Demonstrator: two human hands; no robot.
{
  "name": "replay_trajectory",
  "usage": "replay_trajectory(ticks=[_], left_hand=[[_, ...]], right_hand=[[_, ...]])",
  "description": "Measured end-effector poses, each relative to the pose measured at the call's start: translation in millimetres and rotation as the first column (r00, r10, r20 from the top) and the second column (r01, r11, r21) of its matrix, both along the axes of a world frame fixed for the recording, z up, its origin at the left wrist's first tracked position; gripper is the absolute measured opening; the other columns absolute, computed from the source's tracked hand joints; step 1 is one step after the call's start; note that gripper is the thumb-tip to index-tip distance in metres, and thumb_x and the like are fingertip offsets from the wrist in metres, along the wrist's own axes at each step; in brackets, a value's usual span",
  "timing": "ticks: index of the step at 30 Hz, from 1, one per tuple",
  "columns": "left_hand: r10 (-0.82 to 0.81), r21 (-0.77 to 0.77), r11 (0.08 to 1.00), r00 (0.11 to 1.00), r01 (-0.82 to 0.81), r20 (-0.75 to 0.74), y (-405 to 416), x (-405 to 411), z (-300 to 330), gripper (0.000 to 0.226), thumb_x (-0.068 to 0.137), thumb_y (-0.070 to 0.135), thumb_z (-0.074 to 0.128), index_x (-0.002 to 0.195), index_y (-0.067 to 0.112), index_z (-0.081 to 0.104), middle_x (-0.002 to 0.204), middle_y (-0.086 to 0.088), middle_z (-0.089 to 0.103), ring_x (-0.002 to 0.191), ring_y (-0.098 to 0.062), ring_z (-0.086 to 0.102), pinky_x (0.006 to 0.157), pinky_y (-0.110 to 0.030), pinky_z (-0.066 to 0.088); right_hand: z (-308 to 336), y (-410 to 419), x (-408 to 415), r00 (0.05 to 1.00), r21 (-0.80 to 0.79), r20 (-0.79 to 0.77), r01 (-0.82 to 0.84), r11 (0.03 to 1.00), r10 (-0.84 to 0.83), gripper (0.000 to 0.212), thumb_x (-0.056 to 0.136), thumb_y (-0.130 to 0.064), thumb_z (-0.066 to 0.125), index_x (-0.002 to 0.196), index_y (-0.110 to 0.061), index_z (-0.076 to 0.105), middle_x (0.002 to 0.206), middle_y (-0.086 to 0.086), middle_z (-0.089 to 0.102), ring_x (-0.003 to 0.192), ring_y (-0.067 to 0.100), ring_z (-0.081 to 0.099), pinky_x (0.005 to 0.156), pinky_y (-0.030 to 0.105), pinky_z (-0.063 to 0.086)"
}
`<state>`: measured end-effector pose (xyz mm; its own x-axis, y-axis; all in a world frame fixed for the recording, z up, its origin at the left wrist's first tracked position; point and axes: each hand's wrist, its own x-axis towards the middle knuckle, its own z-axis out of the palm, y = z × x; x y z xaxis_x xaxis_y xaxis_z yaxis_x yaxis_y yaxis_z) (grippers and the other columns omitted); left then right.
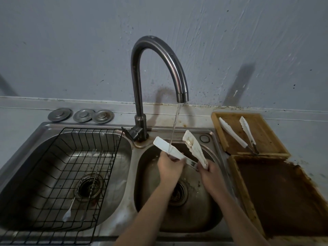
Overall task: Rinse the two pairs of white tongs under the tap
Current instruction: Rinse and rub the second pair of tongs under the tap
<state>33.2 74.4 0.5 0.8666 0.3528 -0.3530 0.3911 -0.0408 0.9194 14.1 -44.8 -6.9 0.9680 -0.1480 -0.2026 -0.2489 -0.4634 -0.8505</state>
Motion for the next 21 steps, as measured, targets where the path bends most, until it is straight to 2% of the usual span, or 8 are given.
replay_trajectory(ticks=[3,6,10,13,16,17,19,21], left_hand=[[0.203,-0.110,0.974,0.978,-0.196,0.056,30,17,3,0.020,0.080,0.003,0.064,0.100,0.006,0.062,0.085,-0.009,0.068,0.083,-0.030,0.068,0.080,-0.041,0.057],[0.317,-0.341,0.898,0.947,-0.279,0.059,55,27,7,0.015,0.089,-0.002,0.053,0.100,0.004,0.060,0.085,-0.010,0.067,0.074,-0.022,0.068,0.067,-0.033,0.058],[0.262,-0.302,0.926,0.962,-0.227,0.081,50,23,5,0.021,0.095,0.007,0.044,0.091,0.013,0.064,0.096,-0.015,0.069,0.085,-0.028,0.067,0.064,-0.032,0.054],[0.254,-0.386,0.901,0.963,-0.200,0.094,47,15,3,0.027,0.100,0.017,0.036,0.098,0.010,0.061,0.090,-0.011,0.070,0.064,-0.021,0.066,0.051,-0.029,0.052],[0.083,-0.353,0.934,0.995,-0.057,0.060,49,10,0,0.026,0.098,0.022,0.043,0.101,0.008,0.064,0.094,-0.012,0.071,0.075,-0.023,0.069,0.064,-0.035,0.056],[0.009,-0.312,0.950,0.999,0.006,0.046,49,7,-1,0.020,0.094,0.015,0.050,0.104,0.006,0.065,0.096,-0.013,0.071,0.081,-0.023,0.069,0.068,-0.035,0.056],[-0.103,-0.225,0.969,0.995,0.102,0.006,47,6,-3,0.024,0.085,0.000,0.059,0.109,0.006,0.064,0.100,-0.011,0.071,0.091,-0.021,0.068,0.080,-0.036,0.057],[-0.104,-0.209,0.973,0.994,0.098,-0.019,45,4,-2,0.027,0.080,-0.008,0.060,0.100,0.009,0.067,0.099,-0.009,0.071,0.094,-0.020,0.068,0.084,-0.036,0.056]], right_hand=[[-3,-12,-2,0.998,-0.036,-0.033,0.049,0.998,-0.050,0.010,0.094,-0.020,0.050,0.094,-0.017,0.060,0.084,0.009,0.064,0.072,0.019,0.059,0.061,0.030,0.045],[-4,-19,-4,0.997,-0.047,-0.049,0.054,0.997,-0.057,0.013,0.095,-0.022,0.049,0.093,-0.015,0.060,0.076,0.008,0.060,0.065,0.018,0.054,0.057,0.030,0.042],[-2,-8,1,1.000,-0.135,-0.023,0.016,0.991,-0.019,0.013,0.095,-0.024,0.048,0.093,-0.019,0.059,0.075,0.002,0.060,0.068,0.016,0.059,0.064,0.034,0.052],[2,-8,3,0.999,-0.169,-0.027,0.028,0.985,-0.033,0.017,0.096,-0.023,0.045,0.102,-0.013,0.059,0.075,0.001,0.058,0.066,0.013,0.056,0.056,0.025,0.044],[5,-17,1,0.998,-0.207,-0.043,0.043,0.977,-0.053,0.019,0.097,-0.020,0.044,0.108,-0.012,0.056,0.077,0.003,0.058,0.062,0.012,0.056,0.050,0.020,0.039],[5,-20,0,0.997,-0.208,-0.048,0.043,0.977,-0.054,0.020,0.097,-0.019,0.043,0.109,-0.010,0.056,0.077,0.003,0.058,0.062,0.011,0.055,0.050,0.019,0.037],[6,-24,-2,0.998,-0.220,-0.048,0.026,0.975,-0.038,0.022,0.097,-0.017,0.044,0.113,-0.008,0.056,0.078,0.002,0.057,0.064,0.011,0.054,0.051,0.020,0.036],[7,-26,-4,0.999,-0.234,-0.047,0.007,0.972,-0.019,0.022,0.096,-0.015,0.046,0.113,-0.007,0.056,0.078,-0.001,0.056,0.067,0.009,0.055,0.052,0.019,0.037]])
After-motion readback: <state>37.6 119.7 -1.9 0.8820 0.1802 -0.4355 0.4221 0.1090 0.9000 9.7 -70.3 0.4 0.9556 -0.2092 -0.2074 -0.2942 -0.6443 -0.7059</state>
